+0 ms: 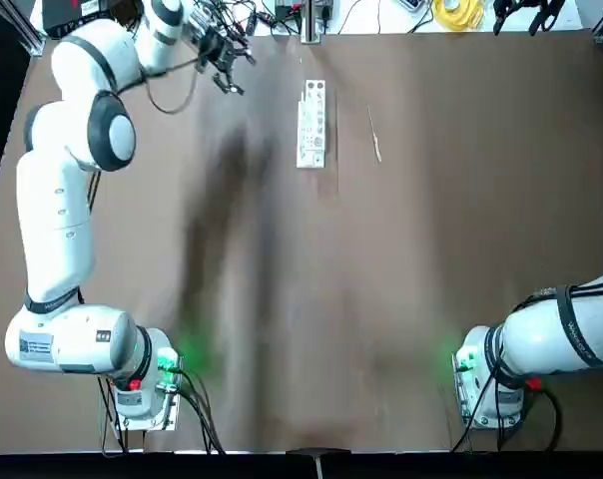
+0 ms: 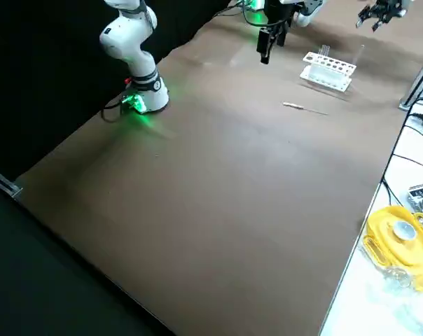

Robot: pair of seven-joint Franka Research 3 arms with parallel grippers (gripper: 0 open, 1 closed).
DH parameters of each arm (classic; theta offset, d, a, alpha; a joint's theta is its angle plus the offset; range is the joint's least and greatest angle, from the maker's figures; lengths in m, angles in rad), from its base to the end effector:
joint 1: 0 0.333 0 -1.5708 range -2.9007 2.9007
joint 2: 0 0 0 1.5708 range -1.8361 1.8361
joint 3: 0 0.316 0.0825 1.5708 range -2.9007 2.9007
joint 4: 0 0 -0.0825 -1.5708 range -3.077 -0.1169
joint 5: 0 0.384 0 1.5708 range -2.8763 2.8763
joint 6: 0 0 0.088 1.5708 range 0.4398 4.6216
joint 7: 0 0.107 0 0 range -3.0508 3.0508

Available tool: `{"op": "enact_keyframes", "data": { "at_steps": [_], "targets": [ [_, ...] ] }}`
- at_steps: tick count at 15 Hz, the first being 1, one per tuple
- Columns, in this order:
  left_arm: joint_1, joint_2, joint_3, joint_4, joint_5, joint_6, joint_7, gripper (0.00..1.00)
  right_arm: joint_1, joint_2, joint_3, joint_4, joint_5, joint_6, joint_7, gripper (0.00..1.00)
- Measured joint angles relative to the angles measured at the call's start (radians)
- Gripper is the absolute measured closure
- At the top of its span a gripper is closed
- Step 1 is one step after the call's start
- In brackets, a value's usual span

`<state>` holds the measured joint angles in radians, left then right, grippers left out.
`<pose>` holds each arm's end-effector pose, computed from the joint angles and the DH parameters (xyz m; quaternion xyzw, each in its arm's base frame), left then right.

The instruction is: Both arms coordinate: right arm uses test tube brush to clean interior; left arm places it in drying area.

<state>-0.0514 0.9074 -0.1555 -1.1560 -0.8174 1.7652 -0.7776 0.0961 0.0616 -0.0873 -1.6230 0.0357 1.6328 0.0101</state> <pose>0.7246 -0.1818 0.2628 0.8013 0.3918 -0.3183 0.3211 0.5749 0.0100 0.5704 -0.9996 0.0022 0.0259 0.0149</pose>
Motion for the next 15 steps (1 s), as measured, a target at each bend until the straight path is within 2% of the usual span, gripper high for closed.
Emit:
{"op": "enact_keyframes", "data": {
  "at_steps": [3, 6, 9, 12, 15],
  "targets": [
    [0.037, -0.099, 0.001, 0.001, 0.255, -0.081, 0.021, 0.0, 0.0, 0.0, 0.0, 0.0, 0.0, 0.001, 0.0, 0.0],
    [0.059, -0.223, 0.0, 0.002, 0.478, -0.168, 0.142, 0.0, 0.0, 0.0, 0.0, 0.0, 0.0, 0.002, 0.0, 0.0],
    [0.087, -0.383, 0.0, -0.045, 0.609, -0.259, 0.352, 0.0, 0.0, 0.0, 0.0, 0.001, 0.001, 0.002, 0.0, 0.0],
    [0.109, -0.54, 0.001, -0.139, 0.738, -0.274, 0.566, 0.0, -0.001, 0.0, -0.001, 0.002, 0.001, 0.002, 0.0, 0.0],
    [0.117, -0.661, 0.001, -0.189, 0.83, -0.274, 0.743, 0.0, 0.0, 0.0, 0.0, 0.004, 0.001, 0.002, -0.001, 0.0]
  ]
}}
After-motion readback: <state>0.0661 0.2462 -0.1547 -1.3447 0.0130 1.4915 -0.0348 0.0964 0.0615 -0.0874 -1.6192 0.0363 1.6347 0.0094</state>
